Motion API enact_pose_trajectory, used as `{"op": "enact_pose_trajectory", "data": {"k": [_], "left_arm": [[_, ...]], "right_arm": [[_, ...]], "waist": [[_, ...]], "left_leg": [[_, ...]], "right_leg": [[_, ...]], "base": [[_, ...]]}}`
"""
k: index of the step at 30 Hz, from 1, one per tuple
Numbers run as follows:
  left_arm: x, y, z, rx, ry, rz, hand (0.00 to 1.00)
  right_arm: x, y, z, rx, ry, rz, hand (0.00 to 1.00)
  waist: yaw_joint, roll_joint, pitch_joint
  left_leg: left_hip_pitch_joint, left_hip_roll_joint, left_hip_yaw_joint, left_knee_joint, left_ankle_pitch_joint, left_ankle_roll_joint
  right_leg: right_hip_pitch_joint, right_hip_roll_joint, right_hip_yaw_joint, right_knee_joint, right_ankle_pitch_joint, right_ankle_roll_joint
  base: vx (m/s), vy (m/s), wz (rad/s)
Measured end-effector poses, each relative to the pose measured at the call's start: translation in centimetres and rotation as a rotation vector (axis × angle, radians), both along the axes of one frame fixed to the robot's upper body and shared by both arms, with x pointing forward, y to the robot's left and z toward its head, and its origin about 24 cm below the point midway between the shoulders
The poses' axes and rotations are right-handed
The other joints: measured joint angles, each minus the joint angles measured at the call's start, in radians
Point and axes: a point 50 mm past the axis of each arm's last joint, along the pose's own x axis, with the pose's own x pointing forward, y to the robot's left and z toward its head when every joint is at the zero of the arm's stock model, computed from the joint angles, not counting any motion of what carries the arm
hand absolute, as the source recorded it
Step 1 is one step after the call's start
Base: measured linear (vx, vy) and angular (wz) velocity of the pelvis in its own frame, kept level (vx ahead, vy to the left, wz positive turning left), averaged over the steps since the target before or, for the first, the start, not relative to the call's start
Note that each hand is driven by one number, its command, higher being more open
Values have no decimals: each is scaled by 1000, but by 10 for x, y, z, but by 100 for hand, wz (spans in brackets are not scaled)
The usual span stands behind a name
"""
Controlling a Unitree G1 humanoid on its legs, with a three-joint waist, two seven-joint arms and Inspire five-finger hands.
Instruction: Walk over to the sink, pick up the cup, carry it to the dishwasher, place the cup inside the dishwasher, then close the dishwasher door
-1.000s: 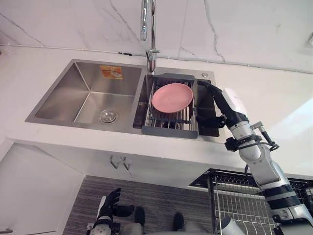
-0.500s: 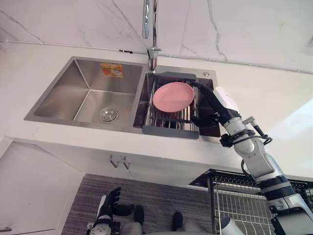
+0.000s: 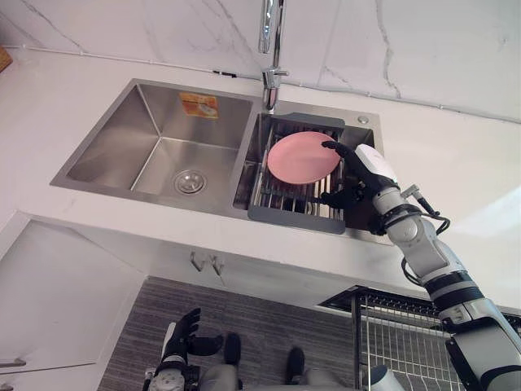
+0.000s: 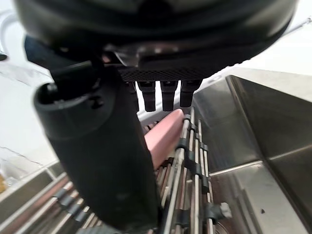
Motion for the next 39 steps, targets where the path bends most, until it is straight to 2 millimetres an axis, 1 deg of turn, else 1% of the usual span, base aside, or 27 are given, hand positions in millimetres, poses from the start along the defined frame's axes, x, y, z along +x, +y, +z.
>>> {"op": "enact_pose_trajectory", "data": {"k": [3, 6, 11, 13, 14, 22, 26, 27, 29, 32, 36, 38, 39], "left_arm": [[1, 1, 1, -1, -5, 8, 90], [6, 1, 2, -1, -17, 7, 90], [15, 0, 6, -5, -45, 8, 90], [17, 0, 6, -8, -51, 13, 90], [18, 0, 7, -10, -55, 14, 90], [19, -1, 7, -15, -59, 19, 90], [20, -2, 7, -17, -62, 20, 90], [21, -3, 7, -19, -64, 20, 90], [25, -6, 8, -27, -75, 19, 90], [25, -5, 9, -26, -77, 22, 90], [25, -6, 8, -31, -77, 29, 90], [23, -6, 8, -31, -72, 32, 90], [22, -6, 8, -31, -70, 33, 90]], "right_arm": [[6, 2, 3, -13, 2, -3, 90], [12, 3, 11, -22, -18, -14, 90], [25, -1, 25, -26, -42, -62, 90], [29, 1, 29, -20, -62, -79, 90], [31, 1, 34, -20, -75, -84, 30], [38, 3, 49, -28, -146, -125, 30], [39, 2, 52, 31, -174, -155, 30], [39, 0, 53, 36, -180, -165, 30], [38, -8, 58, 67, -206, -201, 30], [36, -7, 59, 70, -213, -196, 30], [21, -6, 56, 102, -255, -174, 30], [7, -1, 65, 130, -330, -136, 30], [3, 1, 68, 139, -353, -122, 30]], "waist": [[0, -4, 10], [3, -4, 32], [22, -3, 66], [24, -4, 75], [25, -3, 81], [27, 0, 85], [29, 4, 89], [31, 5, 92], [47, 10, 103], [46, 7, 106], [42, 6, 106], [35, 6, 106], [30, 6, 106]], "left_leg": [[-8, -1, -5, 0, 3, 1], [-9, -1, -6, 0, 4, 0], [-28, 0, -12, 4, 12, 2], [-29, -1, -15, 4, 12, 2], [-32, -2, -15, 4, 13, 2], [-40, -2, -17, 4, 18, 2], [-41, -2, -18, 4, 18, 1], [-41, -2, -18, 3, 18, 1], [-42, 0, -20, 4, 18, 1], [-39, 2, -22, 5, 19, 1], [-22, 2, -17, 5, 20, 2], [-6, 3, -9, 5, 20, 2], [-2, 3, -8, 5, 20, 2]], "right_leg": [[-6, -1, -4, 0, 0, 0], [-7, -1, -4, 1, 0, 1], [-24, -2, -11, 6, 1, 1], [-24, -2, -13, 6, 1, 1], [-26, -2, -13, 6, 1, 1], [-33, -1, -15, 9, 2, 2], [-33, -1, -18, 9, 2, 1], [-33, -1, -18, 9, 2, 1], [-33, -2, -20, 9, 2, 1], [-29, -3, -21, 11, 2, 2], [-18, -6, -11, 21, 2, 2], [-6, -10, 12, 22, 2, 2], [-2, -10, 16, 21, 2, 2]], "base": [[-10, 3, 5], [0, 0, 0], [7, -3, 3], [28, -8, 6], [19, -3, 3], [0, 0, 0], [-3, 1, 1], [0, 0, 0], [10, -3, 4], [59, -17, 5], [58, -3, -3], [60, 9, -7], [55, 5, -6]]}}
